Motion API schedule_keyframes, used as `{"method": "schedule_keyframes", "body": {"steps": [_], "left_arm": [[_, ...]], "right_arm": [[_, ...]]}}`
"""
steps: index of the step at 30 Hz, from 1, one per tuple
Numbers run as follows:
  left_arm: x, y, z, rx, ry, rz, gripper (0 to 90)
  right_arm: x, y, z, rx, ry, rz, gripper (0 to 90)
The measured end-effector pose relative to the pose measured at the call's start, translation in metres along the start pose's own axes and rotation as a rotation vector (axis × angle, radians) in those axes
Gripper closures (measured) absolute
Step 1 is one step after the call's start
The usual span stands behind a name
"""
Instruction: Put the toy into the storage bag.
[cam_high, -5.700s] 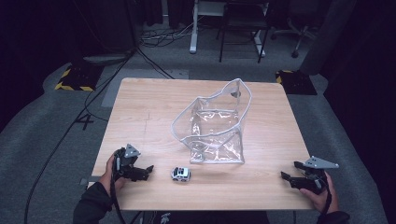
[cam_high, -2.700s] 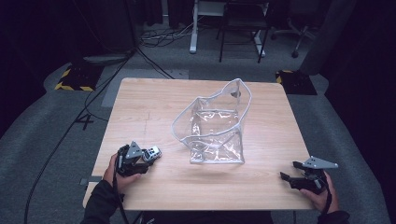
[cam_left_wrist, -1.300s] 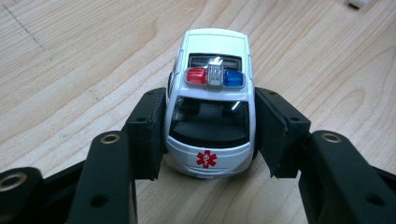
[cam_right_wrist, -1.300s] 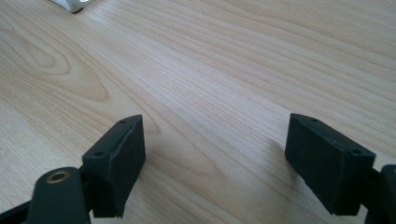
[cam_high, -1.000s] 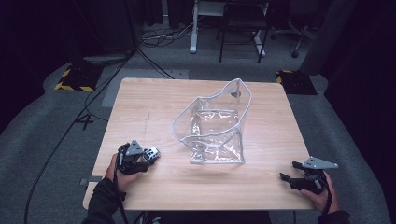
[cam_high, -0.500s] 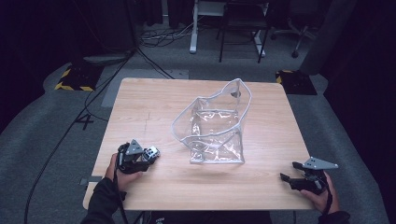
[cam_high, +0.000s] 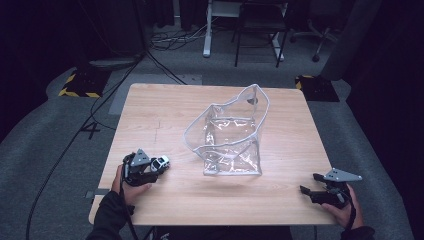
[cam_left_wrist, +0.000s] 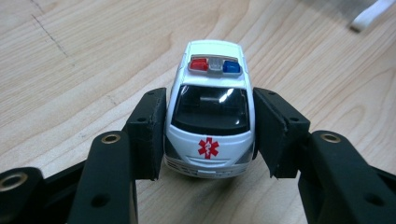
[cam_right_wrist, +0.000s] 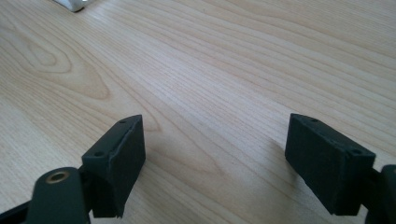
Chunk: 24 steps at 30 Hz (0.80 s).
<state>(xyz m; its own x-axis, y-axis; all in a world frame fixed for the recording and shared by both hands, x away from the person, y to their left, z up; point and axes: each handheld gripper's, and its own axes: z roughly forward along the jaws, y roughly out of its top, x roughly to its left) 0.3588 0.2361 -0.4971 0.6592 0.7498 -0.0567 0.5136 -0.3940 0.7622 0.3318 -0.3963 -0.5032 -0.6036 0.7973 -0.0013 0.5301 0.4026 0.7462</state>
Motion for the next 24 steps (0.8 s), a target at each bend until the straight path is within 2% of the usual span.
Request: {"method": "schedule_keyframes", "body": {"steps": [3,8,9,13,18,24], "left_arm": [[0.000,0.000,-0.005,-0.043,-0.010,-0.015,48.2],[0.001,0.000,-0.009,-0.072,-0.017,-0.034,48.2],[0.002,0.001,-0.011,-0.090,-0.013,-0.044,48.2],[0.001,0.003,-0.014,-0.110,-0.011,-0.046,48.2],[-0.004,0.006,-0.020,-0.141,0.010,-0.030,48.2],[-0.010,0.009,-0.026,-0.171,0.009,-0.005,48.2]], "right_arm": [[0.000,0.000,0.000,0.001,-0.001,-0.002,20.3],[0.000,0.000,0.000,0.001,0.000,-0.003,20.2],[0.000,0.000,0.000,0.001,0.000,-0.003,20.2],[0.000,0.000,0.000,0.000,0.000,-0.003,20.2],[0.000,0.000,0.000,0.000,0.003,-0.004,20.2],[0.000,0.000,0.000,0.002,0.006,-0.009,20.2]]}}
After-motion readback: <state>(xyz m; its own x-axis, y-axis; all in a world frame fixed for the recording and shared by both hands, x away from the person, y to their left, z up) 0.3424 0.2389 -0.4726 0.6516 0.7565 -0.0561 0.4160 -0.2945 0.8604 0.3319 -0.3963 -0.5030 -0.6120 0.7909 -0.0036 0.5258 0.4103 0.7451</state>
